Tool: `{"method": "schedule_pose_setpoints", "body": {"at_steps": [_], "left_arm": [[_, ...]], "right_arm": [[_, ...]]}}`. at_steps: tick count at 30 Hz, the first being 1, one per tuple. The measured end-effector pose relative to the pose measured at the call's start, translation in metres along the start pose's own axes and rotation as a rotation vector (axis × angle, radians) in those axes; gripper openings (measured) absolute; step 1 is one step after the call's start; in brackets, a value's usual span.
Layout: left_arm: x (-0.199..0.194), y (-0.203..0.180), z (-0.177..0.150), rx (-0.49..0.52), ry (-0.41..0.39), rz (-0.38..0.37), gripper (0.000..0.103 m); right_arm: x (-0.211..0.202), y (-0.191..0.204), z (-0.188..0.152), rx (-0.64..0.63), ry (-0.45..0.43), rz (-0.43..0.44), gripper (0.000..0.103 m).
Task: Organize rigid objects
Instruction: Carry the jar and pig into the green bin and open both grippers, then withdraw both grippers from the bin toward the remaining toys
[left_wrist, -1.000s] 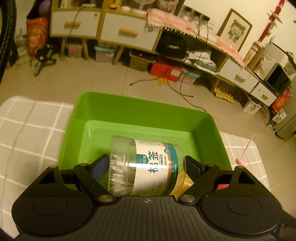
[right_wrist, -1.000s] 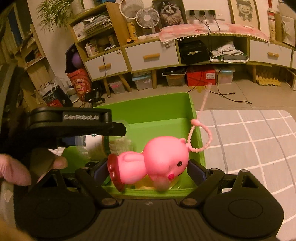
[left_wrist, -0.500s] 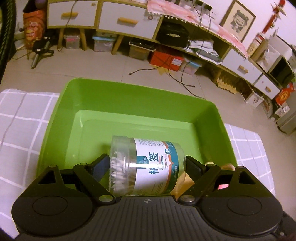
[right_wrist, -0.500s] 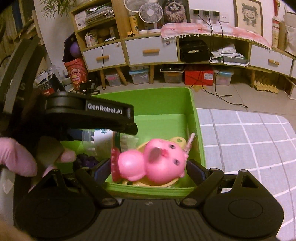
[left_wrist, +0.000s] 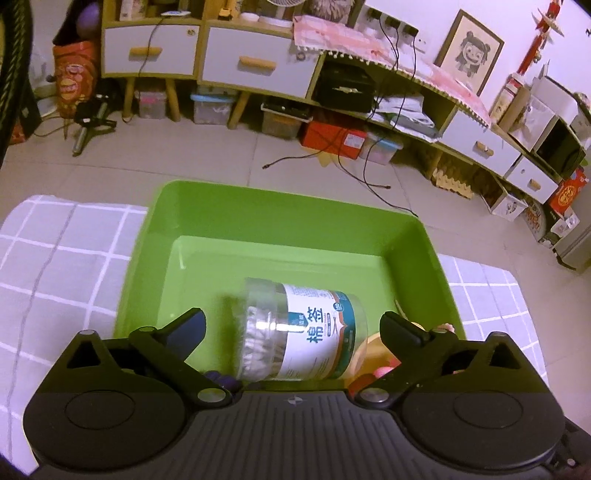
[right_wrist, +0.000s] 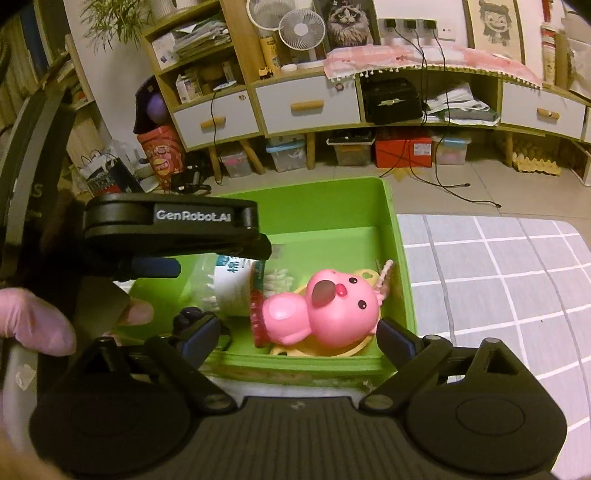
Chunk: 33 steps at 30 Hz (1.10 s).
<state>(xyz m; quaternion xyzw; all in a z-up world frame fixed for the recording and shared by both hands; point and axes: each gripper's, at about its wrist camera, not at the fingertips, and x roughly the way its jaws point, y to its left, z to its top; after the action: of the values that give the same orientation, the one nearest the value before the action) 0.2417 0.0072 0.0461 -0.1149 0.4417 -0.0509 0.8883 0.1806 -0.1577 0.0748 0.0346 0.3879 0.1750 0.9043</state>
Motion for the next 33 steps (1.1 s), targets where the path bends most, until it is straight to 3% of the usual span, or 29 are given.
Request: {"method": "schedule_pose_setpoints", "body": {"at_steps": [10, 17, 33], "left_arm": [[-0.033, 0.011, -0.007, -0.038, -0.039, -0.037, 0.101], [-0.053, 0.010, -0.014, 0.012, -0.065, -0.020, 0.101], [-0.094, 0.018, -0.066, 0.132, -0.106, -0.052, 0.101]], "right_arm": [[-0.034, 0.007, -0.005, 0.002, -0.033, -0.007, 0.072], [-0.058, 0.008, -0.007, 0.045, -0.052, 0.004, 0.072], [-0.090, 0.002, -0.029, 0.074, -0.060, -0.005, 0.072]]}}
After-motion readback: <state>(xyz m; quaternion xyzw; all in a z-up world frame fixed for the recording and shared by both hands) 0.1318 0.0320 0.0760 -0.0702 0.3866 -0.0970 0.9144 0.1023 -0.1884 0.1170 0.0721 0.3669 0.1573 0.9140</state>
